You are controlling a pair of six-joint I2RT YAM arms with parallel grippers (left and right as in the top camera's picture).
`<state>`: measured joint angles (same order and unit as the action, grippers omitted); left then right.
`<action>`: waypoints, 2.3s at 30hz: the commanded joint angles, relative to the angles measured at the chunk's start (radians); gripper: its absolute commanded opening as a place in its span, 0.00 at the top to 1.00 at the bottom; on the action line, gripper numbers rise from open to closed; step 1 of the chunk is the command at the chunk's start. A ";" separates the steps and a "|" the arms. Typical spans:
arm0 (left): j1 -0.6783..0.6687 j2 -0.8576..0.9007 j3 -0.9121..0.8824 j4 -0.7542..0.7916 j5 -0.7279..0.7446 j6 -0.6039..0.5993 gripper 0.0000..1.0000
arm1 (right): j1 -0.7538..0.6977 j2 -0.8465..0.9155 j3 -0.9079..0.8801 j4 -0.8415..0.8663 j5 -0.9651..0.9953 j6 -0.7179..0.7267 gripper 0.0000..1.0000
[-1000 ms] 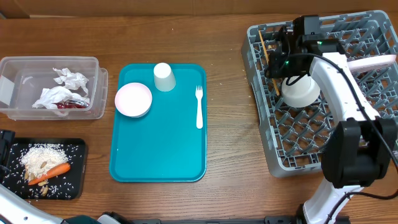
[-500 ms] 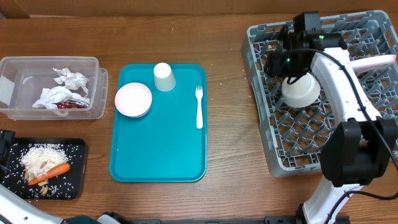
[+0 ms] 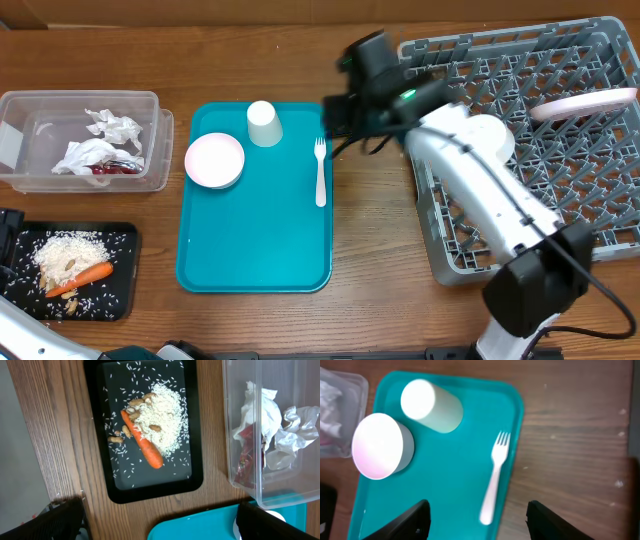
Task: Sort waste into correct bins and load items into the dishwasher
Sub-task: 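Move the right gripper back over the white fork on the tray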
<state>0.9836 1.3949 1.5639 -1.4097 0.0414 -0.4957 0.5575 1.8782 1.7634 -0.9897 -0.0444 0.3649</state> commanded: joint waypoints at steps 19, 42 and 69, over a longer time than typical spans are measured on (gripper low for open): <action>0.004 -0.009 0.002 0.000 0.004 -0.006 0.00 | 0.127 0.340 -0.054 0.120 0.130 0.216 0.45; 0.004 -0.009 0.002 0.000 0.004 -0.006 0.00 | 0.135 0.480 -0.055 0.151 0.122 0.265 0.70; 0.004 -0.009 0.002 0.000 0.004 -0.006 0.00 | 0.138 0.483 0.072 -0.028 0.005 0.263 0.96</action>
<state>0.9836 1.3949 1.5639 -1.4097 0.0410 -0.4957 0.6884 2.3154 1.8385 -0.9943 0.0097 0.6277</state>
